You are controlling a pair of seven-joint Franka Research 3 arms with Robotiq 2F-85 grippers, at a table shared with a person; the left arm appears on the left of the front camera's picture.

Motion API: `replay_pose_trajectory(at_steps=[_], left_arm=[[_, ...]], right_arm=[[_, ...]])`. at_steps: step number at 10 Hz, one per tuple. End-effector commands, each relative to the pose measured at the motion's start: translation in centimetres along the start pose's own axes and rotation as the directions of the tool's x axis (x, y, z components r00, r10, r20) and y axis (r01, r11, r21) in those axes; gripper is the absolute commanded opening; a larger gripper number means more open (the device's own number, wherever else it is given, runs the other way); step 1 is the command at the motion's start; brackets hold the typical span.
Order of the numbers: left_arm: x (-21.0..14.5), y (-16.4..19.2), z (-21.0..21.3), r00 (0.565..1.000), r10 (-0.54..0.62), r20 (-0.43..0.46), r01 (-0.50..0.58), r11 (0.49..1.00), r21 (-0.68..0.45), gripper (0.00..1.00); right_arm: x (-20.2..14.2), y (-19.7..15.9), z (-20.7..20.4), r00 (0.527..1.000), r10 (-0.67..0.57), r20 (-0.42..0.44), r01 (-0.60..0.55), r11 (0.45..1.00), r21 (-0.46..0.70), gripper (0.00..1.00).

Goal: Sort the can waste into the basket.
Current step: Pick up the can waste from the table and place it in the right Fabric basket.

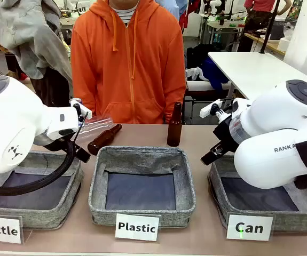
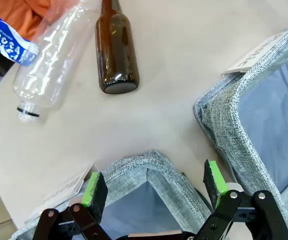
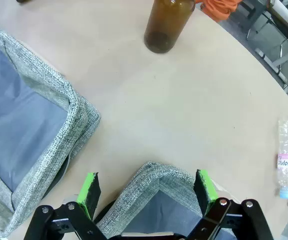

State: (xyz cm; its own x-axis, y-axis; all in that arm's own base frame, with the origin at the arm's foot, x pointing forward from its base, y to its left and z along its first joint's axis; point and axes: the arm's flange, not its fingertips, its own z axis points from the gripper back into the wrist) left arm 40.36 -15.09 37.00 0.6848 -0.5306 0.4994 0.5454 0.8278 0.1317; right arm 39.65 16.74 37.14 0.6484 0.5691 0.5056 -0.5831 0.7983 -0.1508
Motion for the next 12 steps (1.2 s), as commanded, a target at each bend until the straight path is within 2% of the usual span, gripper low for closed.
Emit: replay_pose_trajectory(at_steps=[1, 12], left_arm=[[0.00, 0.00, 0.00, 1.000, 0.000, 0.000, 0.000, 1.000, 0.000, 1.00], [0.00, 0.00, 0.00, 1.000, 0.000, 0.000, 0.000, 1.000, 0.000, 1.00]], right_arm=[[0.00, 0.00, 0.00, 1.000, 0.000, 0.000, 0.000, 1.000, 0.000, 1.00], [0.00, 0.00, 0.00, 1.000, 0.000, 0.000, 0.000, 1.000, 0.000, 1.00]])
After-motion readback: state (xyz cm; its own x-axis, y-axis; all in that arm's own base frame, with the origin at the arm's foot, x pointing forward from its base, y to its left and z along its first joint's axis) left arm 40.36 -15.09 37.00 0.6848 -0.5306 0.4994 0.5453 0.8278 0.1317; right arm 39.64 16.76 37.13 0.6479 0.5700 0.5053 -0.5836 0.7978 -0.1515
